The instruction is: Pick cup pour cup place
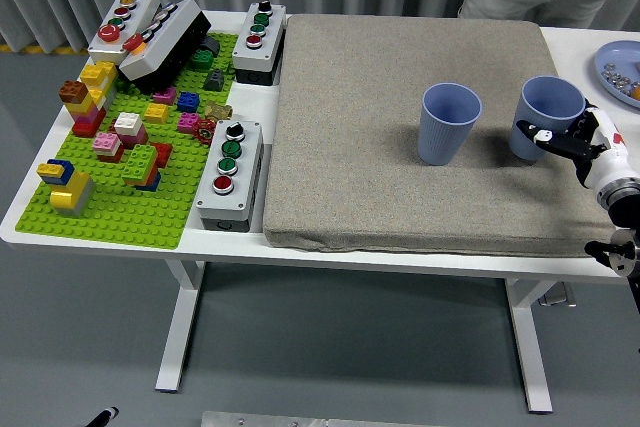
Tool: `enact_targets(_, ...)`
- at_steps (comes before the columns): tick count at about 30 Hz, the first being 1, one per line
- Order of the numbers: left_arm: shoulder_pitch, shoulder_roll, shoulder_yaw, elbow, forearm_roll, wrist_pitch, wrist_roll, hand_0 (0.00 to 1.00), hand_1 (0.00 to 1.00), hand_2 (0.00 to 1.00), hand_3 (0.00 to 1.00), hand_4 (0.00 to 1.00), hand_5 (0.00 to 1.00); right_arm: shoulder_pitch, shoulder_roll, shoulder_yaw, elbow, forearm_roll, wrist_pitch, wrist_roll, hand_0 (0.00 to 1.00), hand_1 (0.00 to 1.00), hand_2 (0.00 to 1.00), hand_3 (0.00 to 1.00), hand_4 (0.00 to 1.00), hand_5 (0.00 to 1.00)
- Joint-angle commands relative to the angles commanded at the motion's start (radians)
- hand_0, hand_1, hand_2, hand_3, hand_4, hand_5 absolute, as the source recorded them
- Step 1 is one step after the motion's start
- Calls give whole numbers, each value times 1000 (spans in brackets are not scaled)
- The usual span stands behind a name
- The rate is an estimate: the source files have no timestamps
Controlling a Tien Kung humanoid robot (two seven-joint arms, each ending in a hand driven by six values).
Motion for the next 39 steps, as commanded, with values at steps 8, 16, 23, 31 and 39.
enact_targets(8, 0, 1, 0, 0, 1, 0, 0, 834, 811, 862, 779, 619, 998, -2, -8, -19, 101, -84, -30, -36, 809, 734, 653, 757, 793, 144)
enact_targets(16, 1, 1, -1, 0, -1, 0, 0, 834, 811, 862, 779, 619, 998, 6, -15, -54, 196, -189, -72, -63, 811, 734, 655, 758, 795, 148)
enact_targets(23, -1, 2, 4, 0, -5, 0, 0, 834, 810, 862, 778, 619, 998, 25, -21, -82, 203, -268, -103, -70, 813, 737, 657, 758, 768, 121)
enact_targets(31, 0, 3, 7, 0, -7, 0, 0, 834, 810, 862, 779, 619, 998, 27, -21, -92, 186, -348, -127, -72, 817, 742, 655, 755, 763, 117)
enact_targets(39, 1, 4, 9, 0, -7, -1, 0, 835, 810, 862, 779, 619, 998, 29, -20, -114, 215, -495, -149, -108, 818, 742, 656, 753, 762, 115)
